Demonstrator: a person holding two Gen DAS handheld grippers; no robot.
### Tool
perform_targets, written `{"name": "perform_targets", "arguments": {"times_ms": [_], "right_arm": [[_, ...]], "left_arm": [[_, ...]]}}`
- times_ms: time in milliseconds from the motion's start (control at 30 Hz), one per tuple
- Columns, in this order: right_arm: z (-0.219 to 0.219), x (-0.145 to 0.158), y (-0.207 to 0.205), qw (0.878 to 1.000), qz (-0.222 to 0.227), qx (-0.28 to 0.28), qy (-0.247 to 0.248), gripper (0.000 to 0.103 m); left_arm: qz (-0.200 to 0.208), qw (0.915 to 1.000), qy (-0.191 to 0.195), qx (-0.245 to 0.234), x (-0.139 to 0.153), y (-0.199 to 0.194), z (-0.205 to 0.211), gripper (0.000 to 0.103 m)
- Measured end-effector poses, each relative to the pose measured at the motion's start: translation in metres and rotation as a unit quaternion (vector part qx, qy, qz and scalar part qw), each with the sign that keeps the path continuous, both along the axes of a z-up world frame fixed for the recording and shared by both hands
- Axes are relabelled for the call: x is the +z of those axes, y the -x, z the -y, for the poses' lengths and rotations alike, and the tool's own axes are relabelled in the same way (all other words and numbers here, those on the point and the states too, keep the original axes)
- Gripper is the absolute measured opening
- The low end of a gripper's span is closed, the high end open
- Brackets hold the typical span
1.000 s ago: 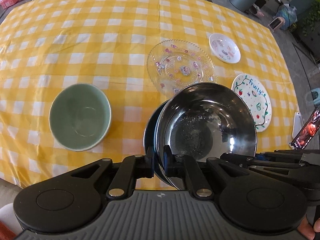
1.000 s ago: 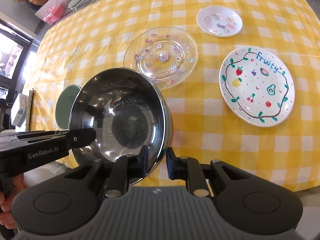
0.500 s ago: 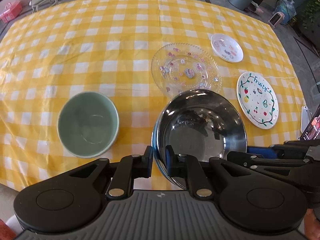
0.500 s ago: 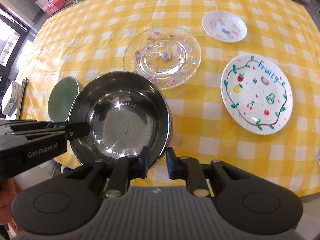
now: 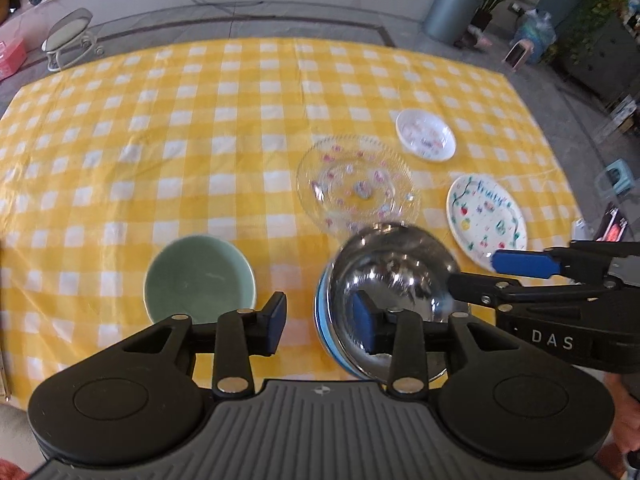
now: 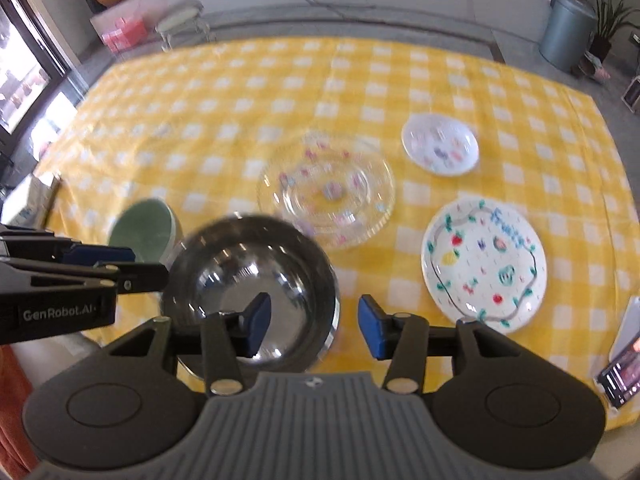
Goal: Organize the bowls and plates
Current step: 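Move the left gripper over the green bowl rim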
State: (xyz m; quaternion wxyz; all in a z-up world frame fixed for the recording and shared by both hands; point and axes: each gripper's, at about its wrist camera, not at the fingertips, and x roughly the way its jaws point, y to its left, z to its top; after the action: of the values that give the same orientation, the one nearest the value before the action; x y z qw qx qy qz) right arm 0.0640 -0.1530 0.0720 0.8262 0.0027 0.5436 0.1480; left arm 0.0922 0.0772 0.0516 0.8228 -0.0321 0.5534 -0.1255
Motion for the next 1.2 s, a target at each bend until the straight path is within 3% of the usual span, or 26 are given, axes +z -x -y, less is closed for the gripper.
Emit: {"name": "perform_targets", "arguments": {"times_ms": [233, 467, 800, 1033, 1200], "right_arm": [[-0.022, 0.006, -0.014, 0.997, 0.019, 0.008, -0.069, 0.050], [-0.055, 0.000, -0.035, 0.994, -0.006, 0.029, -0.102, 0.050], [-0.117, -0.032, -0.066, 0.994, -0.039, 0.073, -0.067, 0.047], [-0.146, -0.062, -0.078, 0.992, -0.074, 0.093, -0.031, 0.041], [-0.162, -0.083, -0.084, 0.989, -0.100, 0.113, 0.008, 0.034]], "left_arm": [[0.038, 0.9993, -0.002, 0.006, 0.011, -0.009, -0.032, 0.047], [0.034, 0.9993, -0.001, 0.016, 0.001, -0.017, -0.072, 0.052], [-0.013, 0.9990, 0.002, 0.044, -0.046, -0.028, -0.113, 0.052], [-0.062, 0.9968, 0.025, 0.044, -0.076, -0.034, -0.117, 0.052], [-0.087, 0.9948, 0.020, 0.048, -0.090, -0.036, -0.116, 0.047]]}}
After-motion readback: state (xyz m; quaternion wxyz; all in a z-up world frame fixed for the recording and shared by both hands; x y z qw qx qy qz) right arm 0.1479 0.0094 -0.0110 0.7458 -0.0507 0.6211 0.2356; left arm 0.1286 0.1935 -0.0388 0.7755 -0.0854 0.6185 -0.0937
